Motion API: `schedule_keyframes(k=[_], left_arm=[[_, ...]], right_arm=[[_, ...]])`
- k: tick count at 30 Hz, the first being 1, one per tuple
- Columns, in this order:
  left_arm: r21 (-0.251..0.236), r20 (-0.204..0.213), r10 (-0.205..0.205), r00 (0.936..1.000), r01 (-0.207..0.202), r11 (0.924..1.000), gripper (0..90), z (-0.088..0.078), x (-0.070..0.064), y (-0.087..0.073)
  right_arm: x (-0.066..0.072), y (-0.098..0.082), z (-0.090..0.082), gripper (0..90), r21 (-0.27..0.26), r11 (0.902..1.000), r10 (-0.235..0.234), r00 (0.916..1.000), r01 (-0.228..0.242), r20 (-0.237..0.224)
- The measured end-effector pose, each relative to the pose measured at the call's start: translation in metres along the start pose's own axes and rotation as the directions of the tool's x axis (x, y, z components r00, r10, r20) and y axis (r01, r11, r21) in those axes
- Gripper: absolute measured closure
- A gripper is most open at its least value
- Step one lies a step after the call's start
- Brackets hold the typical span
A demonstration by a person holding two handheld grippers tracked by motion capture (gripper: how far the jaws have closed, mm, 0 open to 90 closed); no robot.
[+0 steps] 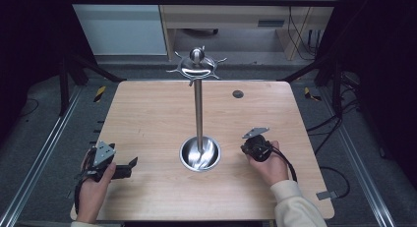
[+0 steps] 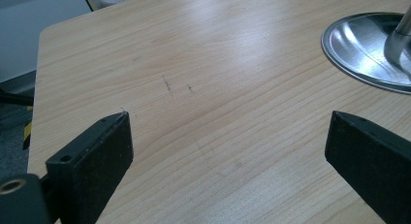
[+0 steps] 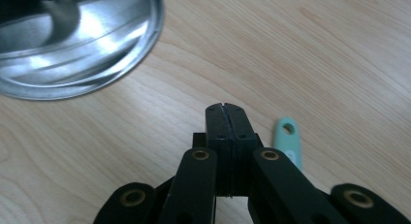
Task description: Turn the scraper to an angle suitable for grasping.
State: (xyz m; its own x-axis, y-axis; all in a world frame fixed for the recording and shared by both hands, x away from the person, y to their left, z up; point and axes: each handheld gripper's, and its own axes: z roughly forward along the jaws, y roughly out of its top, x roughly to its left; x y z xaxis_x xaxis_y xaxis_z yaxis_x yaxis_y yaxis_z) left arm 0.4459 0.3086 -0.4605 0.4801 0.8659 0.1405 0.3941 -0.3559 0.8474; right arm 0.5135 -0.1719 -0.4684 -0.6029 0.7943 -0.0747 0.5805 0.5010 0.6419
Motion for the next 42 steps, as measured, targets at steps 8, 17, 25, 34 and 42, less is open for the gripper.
schedule_keyframes(k=[8,17,25,34,42], left_arm=[[0.005,0.002,0.004,1.0,-0.004,1.0,3.1,0.001,0.0,0.0],[0.007,0.002,0.007,1.0,-0.007,0.9999,3.1,0.001,-0.001,0.0],[0.008,0.005,0.008,1.0,-0.008,0.9999,3.1,0.001,-0.001,0.0],[0.009,0.005,0.009,1.0,-0.009,0.9999,3.0,0.001,-0.001,0.0],[0.009,0.005,0.008,1.0,-0.008,0.9999,3.1,0.001,-0.001,0.0]], right_arm=[[-0.012,-0.005,0.001,90.0,0.014,0.9989,0.044,0.9987,-0.045,0.027],[-0.015,-0.007,0.007,90.0,0.057,0.9967,0.056,0.9977,-0.058,0.039],[-0.02,-0.009,0.01,90.0,0.085,0.9933,0.075,0.9962,-0.078,0.044],[-0.023,-0.011,0.009,90.0,0.092,0.9914,0.086,0.9937,-0.093,0.072],[-0.034,-0.015,0.004,90.0,0.086,0.9852,0.138,0.9836,-0.148,0.116]])
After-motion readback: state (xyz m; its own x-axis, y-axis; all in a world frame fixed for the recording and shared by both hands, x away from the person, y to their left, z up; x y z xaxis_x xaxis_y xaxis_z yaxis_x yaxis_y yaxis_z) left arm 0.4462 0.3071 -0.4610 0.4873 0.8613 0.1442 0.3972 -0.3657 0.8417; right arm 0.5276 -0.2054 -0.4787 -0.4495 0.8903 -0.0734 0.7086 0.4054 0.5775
